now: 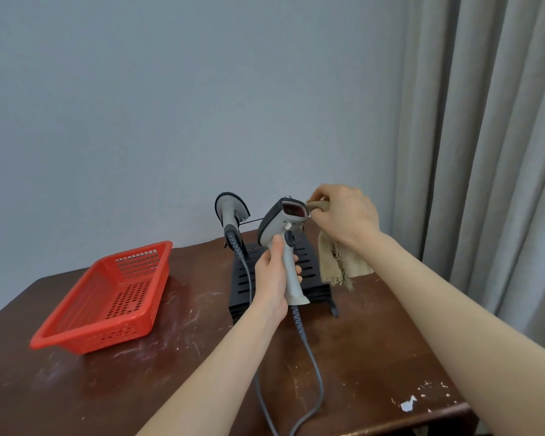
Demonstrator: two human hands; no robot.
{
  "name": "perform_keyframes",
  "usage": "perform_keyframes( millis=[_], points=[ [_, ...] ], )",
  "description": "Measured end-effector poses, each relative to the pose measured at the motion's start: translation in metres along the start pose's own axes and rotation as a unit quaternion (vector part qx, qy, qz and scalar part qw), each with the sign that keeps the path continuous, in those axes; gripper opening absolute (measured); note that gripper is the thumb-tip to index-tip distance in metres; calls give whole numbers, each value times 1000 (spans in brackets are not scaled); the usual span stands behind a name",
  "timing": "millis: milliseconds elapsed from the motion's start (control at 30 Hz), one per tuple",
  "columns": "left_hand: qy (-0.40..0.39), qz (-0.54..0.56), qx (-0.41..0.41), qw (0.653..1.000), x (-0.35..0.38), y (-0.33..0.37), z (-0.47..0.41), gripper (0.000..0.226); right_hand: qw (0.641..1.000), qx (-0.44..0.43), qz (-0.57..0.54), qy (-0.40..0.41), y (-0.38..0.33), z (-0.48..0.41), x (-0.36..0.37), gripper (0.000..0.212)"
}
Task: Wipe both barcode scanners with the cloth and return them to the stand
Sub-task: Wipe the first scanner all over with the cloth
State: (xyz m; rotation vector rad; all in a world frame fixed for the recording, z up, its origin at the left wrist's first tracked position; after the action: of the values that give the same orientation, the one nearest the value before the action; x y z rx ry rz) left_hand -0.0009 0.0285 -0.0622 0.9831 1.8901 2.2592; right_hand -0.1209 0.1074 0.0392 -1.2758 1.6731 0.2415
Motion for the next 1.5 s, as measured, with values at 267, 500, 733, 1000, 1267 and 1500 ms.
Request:
perform_keyframes(
  millis=[267,500,733,1000,1267,1500],
  points=[
    [2,-12,1,1000,2,0,3,32,988,-67,-133,-41,-15,0,9,15],
    [1,-4,6,1000,-2,-1,2,35,997,-46,48,-46,-6,-3,7,24],
    [2,-18,5,1000,1,1,1,35,994,-67,-78,-48,-18,-4,5,16],
    [-6,-10,8,1000,0,0,1,35,995,-65,50,-54,-8,-7,2,24],
    [-3,-34,17,999,1,5,-1,35,992,-73,69,-72,-8,-9,1,27],
    [-6,-32,32,999,1,6,-2,33,991,-69,-72,-95,-15,-12,2,30]
  ],
)
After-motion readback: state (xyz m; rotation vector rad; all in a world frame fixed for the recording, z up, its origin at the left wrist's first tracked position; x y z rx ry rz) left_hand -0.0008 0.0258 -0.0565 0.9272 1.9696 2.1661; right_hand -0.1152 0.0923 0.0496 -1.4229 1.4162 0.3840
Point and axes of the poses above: each hand's wrist, its own z-axis away from the middle knuckle, its own x-axis out of the palm, y = z × x, the point moved 5 cm from there along -z, towards the middle knuckle, and after that the axes turned 11 degrees about z, right-handed, at the moved point
